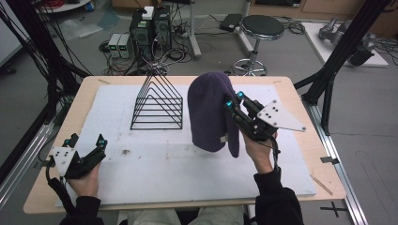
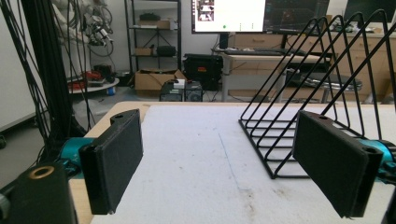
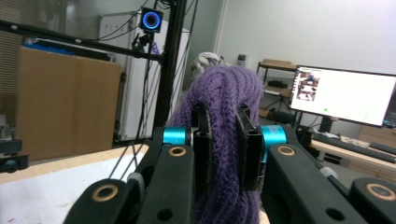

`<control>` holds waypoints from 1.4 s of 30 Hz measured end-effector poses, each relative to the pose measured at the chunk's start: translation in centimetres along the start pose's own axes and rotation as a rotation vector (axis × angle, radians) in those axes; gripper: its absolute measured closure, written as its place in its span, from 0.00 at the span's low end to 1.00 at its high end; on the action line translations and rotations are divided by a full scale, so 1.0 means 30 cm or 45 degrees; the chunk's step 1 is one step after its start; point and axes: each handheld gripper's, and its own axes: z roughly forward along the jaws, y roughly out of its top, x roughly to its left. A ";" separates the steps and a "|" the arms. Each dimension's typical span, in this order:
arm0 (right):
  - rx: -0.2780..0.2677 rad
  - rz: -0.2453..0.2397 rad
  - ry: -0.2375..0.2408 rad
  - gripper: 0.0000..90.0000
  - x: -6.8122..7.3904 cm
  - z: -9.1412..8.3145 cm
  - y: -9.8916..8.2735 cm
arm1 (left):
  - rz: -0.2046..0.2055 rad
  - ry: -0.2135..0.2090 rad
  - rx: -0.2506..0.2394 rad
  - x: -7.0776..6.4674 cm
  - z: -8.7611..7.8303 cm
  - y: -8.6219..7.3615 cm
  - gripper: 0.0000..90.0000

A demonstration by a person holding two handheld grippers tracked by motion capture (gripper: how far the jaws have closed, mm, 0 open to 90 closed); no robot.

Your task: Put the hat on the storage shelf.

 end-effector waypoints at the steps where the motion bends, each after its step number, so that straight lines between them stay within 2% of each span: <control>1: 0.001 -0.001 0.012 0.90 0.003 0.006 -0.001 | -0.002 -0.004 0.001 0.000 0.001 0.000 0.19; 4: 0.001 0.026 0.043 0.90 0.011 0.032 -0.008 | -0.005 -0.021 -0.001 -0.002 0.003 0.000 0.19; 8: 0.009 0.055 0.083 0.89 0.023 0.063 -0.019 | -0.015 -0.084 0.006 -0.009 0.010 0.001 0.19; 16: 0.002 0.116 0.133 0.89 0.031 0.124 -0.036 | -0.041 -0.313 0.016 -0.051 0.032 0.022 0.18; 19: -0.012 0.119 0.158 0.89 0.040 0.137 -0.031 | -0.058 -0.458 0.034 -0.075 0.050 0.033 0.18; 23: -0.015 0.107 0.183 0.89 0.058 0.152 -0.021 | -0.045 -0.587 0.089 -0.112 0.075 0.040 0.16; 26: -0.016 0.103 0.200 0.89 0.074 0.161 -0.016 | -0.031 -0.614 0.097 -0.127 0.083 0.040 0.16; 29: -0.021 0.099 0.217 0.89 0.082 0.171 -0.015 | -0.058 -0.654 0.105 -0.129 0.092 0.044 0.16; 34: -0.027 0.106 0.243 0.89 0.097 0.194 -0.009 | -0.065 -0.716 0.141 -0.136 0.107 0.052 0.16; 38: -0.030 0.106 0.262 0.89 0.109 0.208 -0.006 | -0.118 -0.812 0.213 -0.148 0.131 0.062 0.14; 39: -0.035 0.107 0.263 0.89 0.111 0.211 -0.006 | -0.140 -0.854 0.221 -0.156 0.139 0.061 0.14; 42: -0.041 0.111 0.278 0.89 0.120 0.218 -0.003 | -0.165 -0.912 0.243 -0.168 0.151 0.058 0.14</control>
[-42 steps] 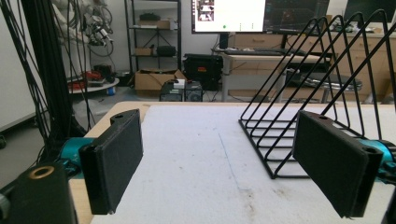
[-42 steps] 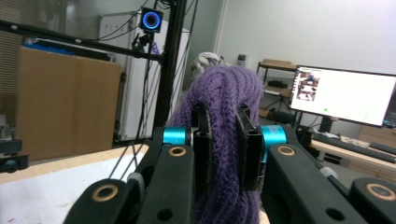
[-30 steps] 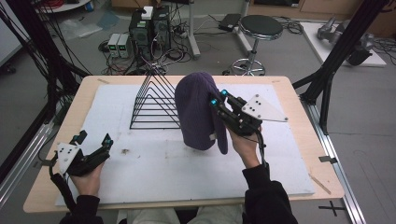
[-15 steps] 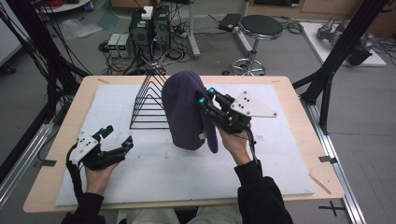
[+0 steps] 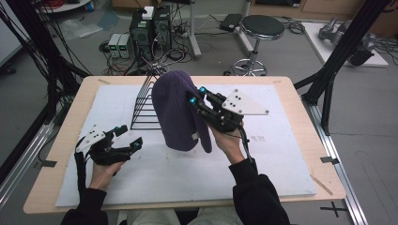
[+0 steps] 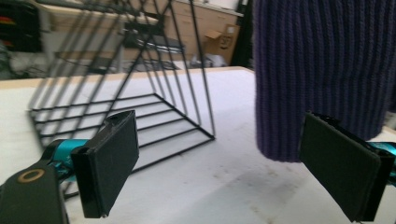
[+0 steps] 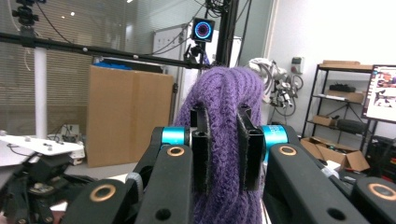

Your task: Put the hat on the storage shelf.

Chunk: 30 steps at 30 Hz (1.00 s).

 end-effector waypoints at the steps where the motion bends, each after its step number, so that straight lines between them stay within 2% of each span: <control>1: -0.002 0.000 0.003 0.89 0.001 0.001 0.001 | -0.016 -0.026 0.011 0.000 0.008 -0.001 0.14; 7: -0.019 -0.003 0.032 0.89 0.015 0.013 0.019 | -0.080 -0.195 0.044 -0.009 0.049 0.019 0.15; 19: -0.040 -0.004 0.063 0.88 0.030 0.024 0.036 | -0.037 -0.312 0.099 -0.060 0.146 0.037 0.16; 26: -0.047 -0.003 0.073 0.88 0.035 0.027 0.038 | -0.076 -0.371 0.110 -0.064 0.177 0.021 0.17; 30: -0.055 0.003 0.079 0.88 0.035 0.028 0.038 | -0.132 -0.406 0.092 -0.053 0.193 0.014 0.17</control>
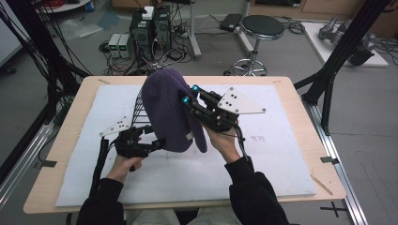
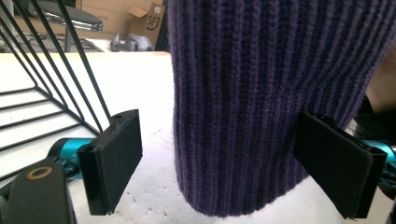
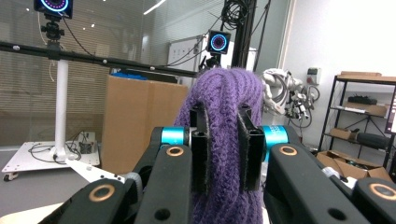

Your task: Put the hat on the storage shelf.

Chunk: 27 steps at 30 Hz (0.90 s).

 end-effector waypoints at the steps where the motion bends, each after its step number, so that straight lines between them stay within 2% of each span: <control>1: 0.000 0.003 0.002 0.88 0.001 0.001 0.000 | -0.007 -0.010 -0.002 0.002 0.002 -0.001 0.17; 3: 0.001 0.000 0.005 0.88 0.001 0.003 -0.001 | -0.004 -0.027 0.009 0.004 0.004 -0.003 0.20; 5: 0.005 -0.001 0.007 0.88 0.001 0.004 -0.002 | 0.017 -0.036 0.009 0.001 0.003 -0.003 0.26; 7: 0.009 -0.001 0.004 0.88 0.001 0.005 -0.003 | 0.044 -0.052 -0.001 -0.003 0.000 -0.001 0.38; 12: 0.010 -0.002 0.001 0.88 0.000 0.006 -0.004 | 0.096 -0.052 -0.028 -0.016 -0.010 0.006 0.73; 13: 0.013 -0.004 0.000 0.88 0.000 0.006 -0.003 | 0.095 -0.042 -0.032 -0.017 -0.012 0.007 0.76; 16: 0.019 -0.007 -0.006 0.88 -0.003 0.003 -0.003 | 0.114 -0.023 -0.021 -0.017 -0.022 0.010 0.83; 20: 0.021 -0.006 -0.016 0.88 -0.009 -0.002 -0.010 | 0.156 0.046 -0.017 -0.021 -0.030 0.013 0.90; 21: 0.027 -0.002 -0.018 0.88 -0.009 -0.003 -0.013 | 0.176 0.071 -0.014 -0.022 -0.030 0.012 0.91; 25: 0.033 -0.001 -0.027 0.88 -0.018 -0.006 -0.021 | 0.209 0.089 -0.001 -0.027 -0.030 0.012 0.92; 27: 0.038 0.006 -0.026 0.88 -0.022 -0.006 -0.022 | 0.232 0.116 -0.003 -0.029 -0.031 0.014 0.92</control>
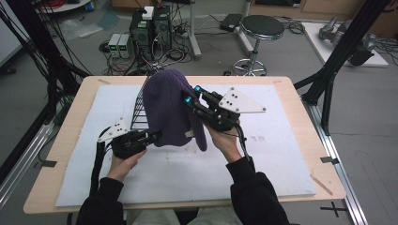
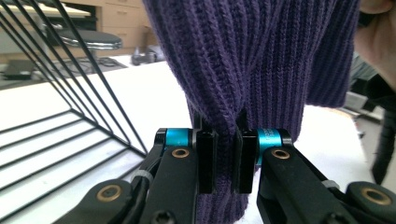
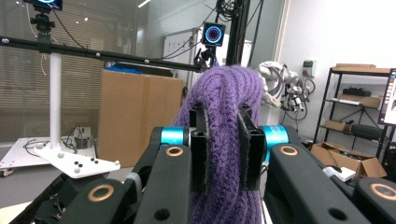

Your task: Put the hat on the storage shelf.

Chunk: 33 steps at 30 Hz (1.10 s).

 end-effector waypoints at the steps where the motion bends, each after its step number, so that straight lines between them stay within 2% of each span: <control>1: -0.001 0.002 0.000 0.88 -0.002 0.000 -0.001 | 0.004 0.007 0.000 0.001 -0.002 0.002 0.92; 6: 0.019 0.027 0.013 0.88 -0.022 0.004 -0.005 | 0.033 0.096 -0.022 0.019 -0.017 0.010 0.92; 10: 0.031 0.097 0.035 0.88 -0.063 0.011 -0.011 | 0.043 0.152 -0.042 0.036 -0.033 0.020 0.92; 13: 0.033 0.147 0.058 0.88 -0.102 0.018 -0.013 | 0.050 0.175 -0.053 0.043 -0.037 0.028 0.92; 22: 0.051 0.153 0.097 0.88 -0.145 0.062 0.019 | 0.118 0.202 -0.048 0.049 -0.018 0.093 0.92; 29: 0.053 0.122 0.103 0.88 -0.178 0.108 0.066 | 0.151 0.235 -0.068 0.081 -0.026 0.150 0.92; 33: 0.028 0.148 0.108 0.88 -0.202 0.137 0.078 | 0.164 0.254 -0.080 0.106 -0.029 0.190 0.92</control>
